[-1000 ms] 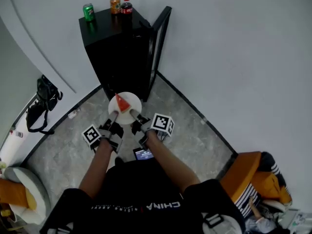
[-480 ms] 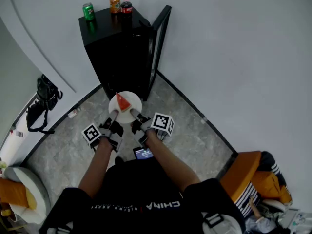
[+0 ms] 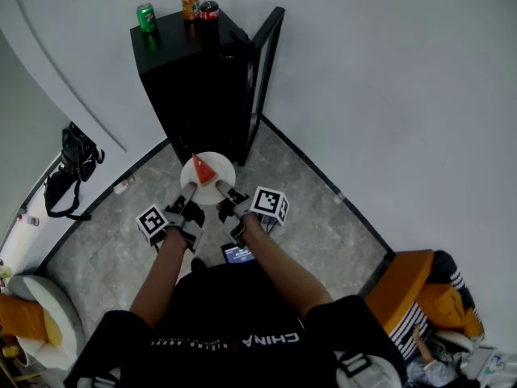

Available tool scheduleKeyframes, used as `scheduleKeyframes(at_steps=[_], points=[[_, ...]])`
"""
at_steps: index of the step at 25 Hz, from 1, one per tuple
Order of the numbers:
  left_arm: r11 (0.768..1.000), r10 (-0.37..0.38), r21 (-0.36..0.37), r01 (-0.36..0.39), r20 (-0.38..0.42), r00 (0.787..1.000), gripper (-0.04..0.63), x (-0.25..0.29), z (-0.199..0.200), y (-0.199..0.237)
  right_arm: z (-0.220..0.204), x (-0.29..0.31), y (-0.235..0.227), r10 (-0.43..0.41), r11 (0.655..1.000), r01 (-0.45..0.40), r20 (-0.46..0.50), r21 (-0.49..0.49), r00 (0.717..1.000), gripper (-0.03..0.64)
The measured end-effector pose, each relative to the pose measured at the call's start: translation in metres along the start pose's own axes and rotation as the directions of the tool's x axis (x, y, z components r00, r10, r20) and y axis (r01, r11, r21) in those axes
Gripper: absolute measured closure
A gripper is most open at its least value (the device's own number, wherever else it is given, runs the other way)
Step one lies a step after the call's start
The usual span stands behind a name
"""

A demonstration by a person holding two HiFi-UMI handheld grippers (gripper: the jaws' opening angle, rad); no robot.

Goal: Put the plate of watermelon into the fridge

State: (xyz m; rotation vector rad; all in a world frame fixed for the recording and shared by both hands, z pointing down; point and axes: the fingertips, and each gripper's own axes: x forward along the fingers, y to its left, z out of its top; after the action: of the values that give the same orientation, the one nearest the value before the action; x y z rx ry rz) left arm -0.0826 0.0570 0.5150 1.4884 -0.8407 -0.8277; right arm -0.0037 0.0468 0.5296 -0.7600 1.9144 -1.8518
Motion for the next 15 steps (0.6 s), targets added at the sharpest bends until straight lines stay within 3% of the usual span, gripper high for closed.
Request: scheduleKeyframes(at_steps=[6, 15], points=[[1.0, 0.005, 0.0, -0.005, -0.003, 1.0, 0.558, 0.008, -0.011, 0.002, 0.009, -0.01, -0.003, -0.006, 1.0, 0.006, 0.005, -0.004, 1.0, 0.586], [1.0, 0.02, -0.004, -0.02, 0.011, 1.0, 0.558, 0.038, -0.059, 0.008, 0.046, -0.05, -0.018, -0.009, 1.0, 0.009, -0.019, 0.005, 1.0, 0.586]])
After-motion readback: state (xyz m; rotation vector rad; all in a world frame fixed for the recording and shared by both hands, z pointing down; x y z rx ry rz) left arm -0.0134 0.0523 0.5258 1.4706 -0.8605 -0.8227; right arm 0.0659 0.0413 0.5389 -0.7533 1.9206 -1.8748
